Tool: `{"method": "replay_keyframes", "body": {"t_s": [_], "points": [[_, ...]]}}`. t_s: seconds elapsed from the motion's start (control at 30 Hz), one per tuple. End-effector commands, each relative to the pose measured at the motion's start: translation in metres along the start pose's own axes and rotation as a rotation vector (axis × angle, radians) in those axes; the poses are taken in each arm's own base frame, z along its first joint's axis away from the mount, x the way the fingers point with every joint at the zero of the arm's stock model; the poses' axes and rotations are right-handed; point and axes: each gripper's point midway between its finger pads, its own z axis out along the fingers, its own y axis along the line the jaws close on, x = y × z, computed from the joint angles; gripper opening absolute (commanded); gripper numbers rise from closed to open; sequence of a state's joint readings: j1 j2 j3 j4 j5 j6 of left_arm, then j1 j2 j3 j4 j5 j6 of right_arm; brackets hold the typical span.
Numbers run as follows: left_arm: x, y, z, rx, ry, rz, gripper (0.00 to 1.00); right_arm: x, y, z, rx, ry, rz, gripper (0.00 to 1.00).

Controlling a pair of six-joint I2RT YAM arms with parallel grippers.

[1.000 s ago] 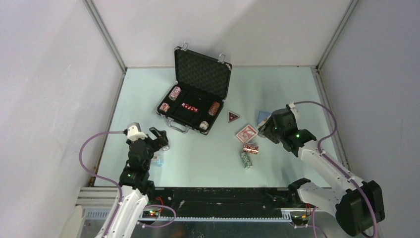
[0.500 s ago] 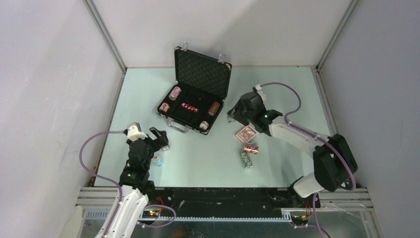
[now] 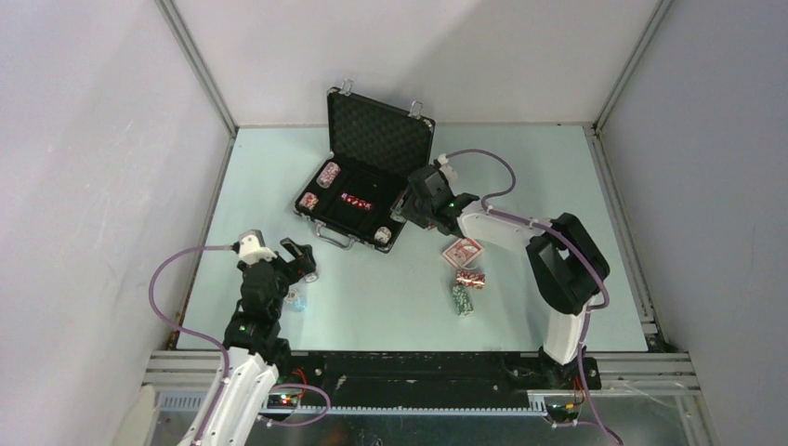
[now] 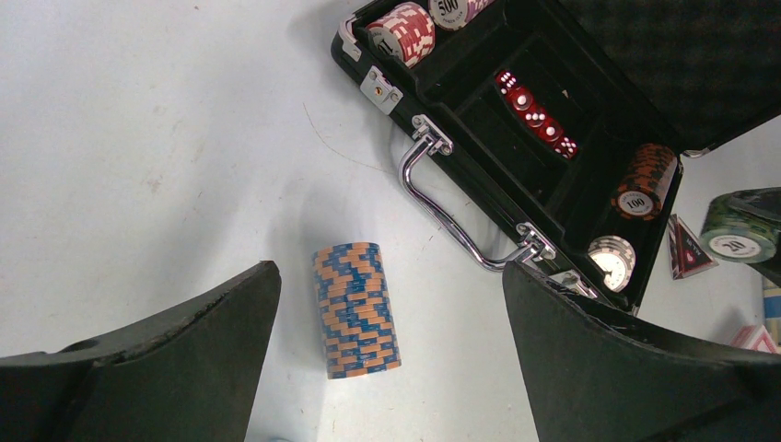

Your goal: Pack up texas hold em set

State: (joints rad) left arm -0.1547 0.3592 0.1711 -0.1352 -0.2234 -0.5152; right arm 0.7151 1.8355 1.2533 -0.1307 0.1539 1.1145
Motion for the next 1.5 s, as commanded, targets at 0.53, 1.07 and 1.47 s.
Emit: {"method": "replay_keyframes", "body": {"t_s": [0.53, 1.07, 1.47], "points": [[-0.012, -0.011, 0.001, 0.043, -0.037, 0.007, 0.98, -0.005, 0.025, 0.046, 0.024, -0.077, 0.042, 0.29], [-0.012, -0.011, 0.001, 0.046, -0.037, 0.009, 0.98, 0.023, 0.009, 0.049, 0.135, -0.039, 0.021, 0.32], [-0.012, -0.011, 0.001, 0.047, -0.034, 0.009, 0.98, 0.040, 0.017, 0.039, 0.110, 0.022, 0.063, 0.50]]}}
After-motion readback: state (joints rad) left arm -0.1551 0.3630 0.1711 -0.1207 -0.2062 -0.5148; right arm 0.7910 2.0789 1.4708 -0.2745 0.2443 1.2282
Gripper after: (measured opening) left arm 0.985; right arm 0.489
